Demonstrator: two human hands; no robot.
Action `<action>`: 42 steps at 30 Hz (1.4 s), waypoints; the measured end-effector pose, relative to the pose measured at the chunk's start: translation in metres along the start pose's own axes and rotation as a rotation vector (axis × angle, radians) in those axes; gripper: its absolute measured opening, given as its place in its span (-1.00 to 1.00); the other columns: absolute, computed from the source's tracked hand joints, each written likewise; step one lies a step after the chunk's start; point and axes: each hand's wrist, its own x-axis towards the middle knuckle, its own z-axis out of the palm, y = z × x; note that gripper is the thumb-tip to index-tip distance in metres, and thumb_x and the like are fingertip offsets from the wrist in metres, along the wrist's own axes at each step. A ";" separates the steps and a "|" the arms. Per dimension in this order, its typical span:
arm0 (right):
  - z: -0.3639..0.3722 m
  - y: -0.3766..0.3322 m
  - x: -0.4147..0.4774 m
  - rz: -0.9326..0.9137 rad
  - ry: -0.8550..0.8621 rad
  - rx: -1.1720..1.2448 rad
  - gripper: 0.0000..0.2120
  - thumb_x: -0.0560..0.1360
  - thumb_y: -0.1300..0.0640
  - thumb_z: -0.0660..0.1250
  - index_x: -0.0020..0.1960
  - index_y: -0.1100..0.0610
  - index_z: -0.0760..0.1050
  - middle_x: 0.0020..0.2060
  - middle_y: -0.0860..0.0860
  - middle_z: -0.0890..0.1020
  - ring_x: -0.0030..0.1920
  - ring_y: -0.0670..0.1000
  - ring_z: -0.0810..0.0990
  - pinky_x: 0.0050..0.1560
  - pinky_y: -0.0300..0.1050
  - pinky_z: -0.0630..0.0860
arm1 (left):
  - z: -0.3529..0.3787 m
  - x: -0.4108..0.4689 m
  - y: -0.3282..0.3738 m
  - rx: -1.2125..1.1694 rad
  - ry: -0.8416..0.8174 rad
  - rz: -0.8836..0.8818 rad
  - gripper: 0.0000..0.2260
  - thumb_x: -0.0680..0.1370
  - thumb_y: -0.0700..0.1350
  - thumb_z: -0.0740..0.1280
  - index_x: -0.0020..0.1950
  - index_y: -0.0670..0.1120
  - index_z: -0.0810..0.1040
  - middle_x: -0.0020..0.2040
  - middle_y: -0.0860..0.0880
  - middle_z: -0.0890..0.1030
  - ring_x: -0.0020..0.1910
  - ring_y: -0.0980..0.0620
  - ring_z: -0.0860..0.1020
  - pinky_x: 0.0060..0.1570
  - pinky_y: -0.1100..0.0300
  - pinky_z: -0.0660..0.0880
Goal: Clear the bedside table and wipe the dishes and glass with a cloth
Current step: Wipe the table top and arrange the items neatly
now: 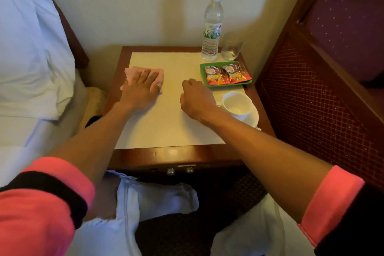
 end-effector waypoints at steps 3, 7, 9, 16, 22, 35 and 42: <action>0.009 -0.004 0.013 -0.113 -0.172 -0.082 -0.62 0.62 0.07 0.12 0.36 0.24 0.35 0.32 0.21 0.42 0.29 0.20 0.40 0.24 0.03 0.38 | -0.005 0.004 -0.027 -0.022 0.038 -0.022 -0.42 0.61 0.26 -0.24 0.61 0.12 0.04 0.63 0.02 0.07 0.61 -0.06 -0.01 0.48 -0.32 0.05; 0.023 -0.010 0.027 -0.136 -0.395 -0.083 -0.42 0.66 -0.09 0.01 0.55 0.23 0.08 0.54 0.24 0.09 0.51 0.28 0.13 0.44 0.12 0.22 | -0.015 -0.018 -0.030 0.012 0.104 -0.079 -0.46 0.64 0.26 -0.20 0.59 0.14 0.07 0.60 -0.05 0.15 0.58 -0.16 0.06 0.48 -0.31 0.03; 0.027 -0.012 0.028 -0.093 -0.431 -0.049 -0.39 0.66 -0.12 -0.03 0.58 0.20 -0.04 0.57 0.22 -0.01 0.55 0.27 0.02 0.49 0.17 0.14 | -0.013 -0.040 -0.025 0.005 0.106 -0.101 -0.47 0.65 0.25 -0.20 0.60 0.14 0.04 0.61 -0.05 0.14 0.58 -0.16 0.05 0.47 -0.32 0.03; 0.003 -0.011 0.044 -0.147 -0.506 -0.082 -0.52 0.60 -0.04 0.19 0.44 0.18 0.30 0.38 0.22 0.38 0.35 0.25 0.40 0.26 0.08 0.41 | 0.001 -0.101 0.017 -0.003 0.051 -0.205 -0.45 0.62 0.19 -0.10 0.59 0.05 0.08 0.61 -0.06 0.12 0.56 -0.19 0.12 0.39 -0.32 0.22; -0.062 0.021 0.059 -0.068 -0.429 0.181 -0.75 0.55 0.12 0.26 0.12 0.21 0.61 0.03 0.14 0.69 0.02 0.15 0.65 0.07 0.00 0.58 | -0.055 -0.078 0.062 -0.042 -0.018 -0.310 -0.58 0.53 0.30 0.12 0.17 0.11 0.57 0.23 0.01 0.56 0.29 -0.20 0.42 0.27 -0.25 0.31; -0.070 0.194 0.108 0.675 -0.251 0.733 -0.58 0.51 0.15 0.42 0.27 0.33 0.42 -0.09 0.15 0.60 -0.30 -0.04 0.53 -0.38 -0.25 0.49 | -0.046 0.134 0.143 -0.850 0.060 -0.190 -0.35 0.46 0.13 0.49 0.45 -0.04 0.35 0.31 -0.10 0.53 0.27 -0.05 0.51 0.15 0.12 0.45; -0.032 0.211 0.149 0.705 -0.062 0.886 0.04 0.27 0.12 0.61 0.53 0.14 0.01 0.35 0.13 0.43 0.20 0.17 0.55 0.12 -0.02 0.57 | -0.018 0.194 0.156 -0.878 0.044 -0.068 -0.34 0.39 0.09 0.55 0.42 -0.02 0.39 0.30 -0.05 0.60 0.22 -0.04 0.58 0.22 0.01 0.51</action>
